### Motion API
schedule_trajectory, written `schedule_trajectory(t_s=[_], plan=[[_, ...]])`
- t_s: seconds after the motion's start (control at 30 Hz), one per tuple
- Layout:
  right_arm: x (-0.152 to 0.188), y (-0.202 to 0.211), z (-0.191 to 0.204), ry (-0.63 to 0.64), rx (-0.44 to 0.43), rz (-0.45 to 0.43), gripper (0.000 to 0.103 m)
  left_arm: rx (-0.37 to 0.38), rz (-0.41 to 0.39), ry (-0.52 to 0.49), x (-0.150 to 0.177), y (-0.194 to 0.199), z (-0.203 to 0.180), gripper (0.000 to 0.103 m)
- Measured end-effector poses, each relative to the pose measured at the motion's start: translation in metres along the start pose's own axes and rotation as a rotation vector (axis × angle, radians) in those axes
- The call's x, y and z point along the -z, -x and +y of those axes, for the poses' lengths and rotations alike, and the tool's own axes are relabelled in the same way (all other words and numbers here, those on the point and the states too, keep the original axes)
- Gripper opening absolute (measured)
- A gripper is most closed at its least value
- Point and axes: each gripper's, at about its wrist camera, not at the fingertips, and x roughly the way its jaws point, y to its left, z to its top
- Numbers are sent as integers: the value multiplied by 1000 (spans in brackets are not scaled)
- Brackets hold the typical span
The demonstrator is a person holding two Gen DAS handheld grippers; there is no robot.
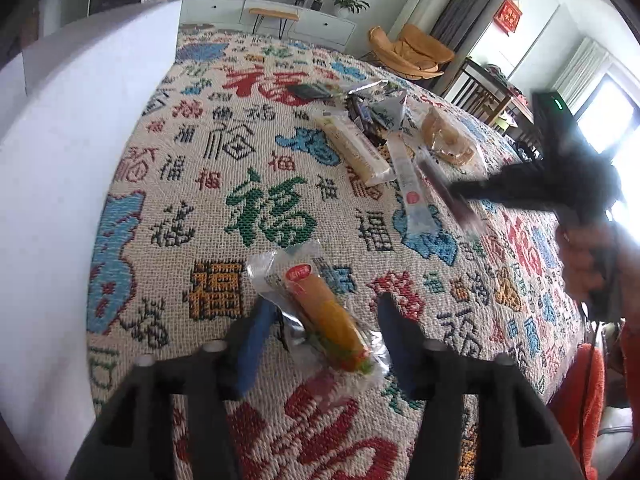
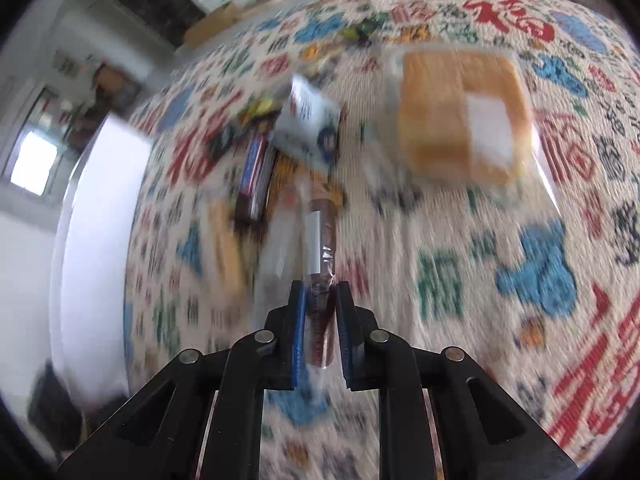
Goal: Organize snacks
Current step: 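Close the right tool on the brown sausage stick while the left tool lifts the corn, then carry both snacks over the white box and open both tools to drop them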
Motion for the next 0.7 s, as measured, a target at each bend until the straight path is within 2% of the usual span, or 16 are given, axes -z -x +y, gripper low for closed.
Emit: schedule_trajectory(t_s=[0.07, 0.17, 0.23, 0.27, 0.3, 0.33, 0.37, 0.43, 0.5, 0.53, 0.57, 0.6, 0.7], plan=[[16, 8, -7, 24, 6, 38, 16, 3, 4, -1, 0, -1, -9, 61], [34, 21, -22, 24, 17, 55, 16, -82, 40, -5, -2, -22, -21, 59], [33, 28, -25, 25, 44, 17, 20, -160, -9, -41, -3, -30, -32, 49], [31, 33, -25, 22, 50, -7, 20, -203, -27, -64, -4, -32, -35, 36], [29, 36, -23, 23, 43, -21, 22, -196, -33, -73, -5, -33, -37, 33], [25, 35, -19, 28, 43, -23, 30, -177, -33, -63, -5, -33, -35, 32], [22, 33, -15, 41, 55, -20, 42, -161, -36, -43, -5, -31, -32, 30], [19, 19, -2, 98, 143, 27, 58, -123, -53, 4, -3, -21, -23, 24], [24, 5, 7, 171, 212, 56, 55, -70, -73, 52, 0, -6, -15, 21], [28, -1, 12, 219, 238, 74, 29, -45, -86, 62, 1, 3, -13, 20], [33, -2, 16, 258, 288, 62, 19, -25, -97, 70, 2, 12, -11, 20], [37, 2, 18, 280, 307, 41, 19, -3, -107, 78, 3, 19, -10, 20], [42, 20, 20, 257, 238, 6, 19, 75, -152, 123, 1, 38, -8, 20]])
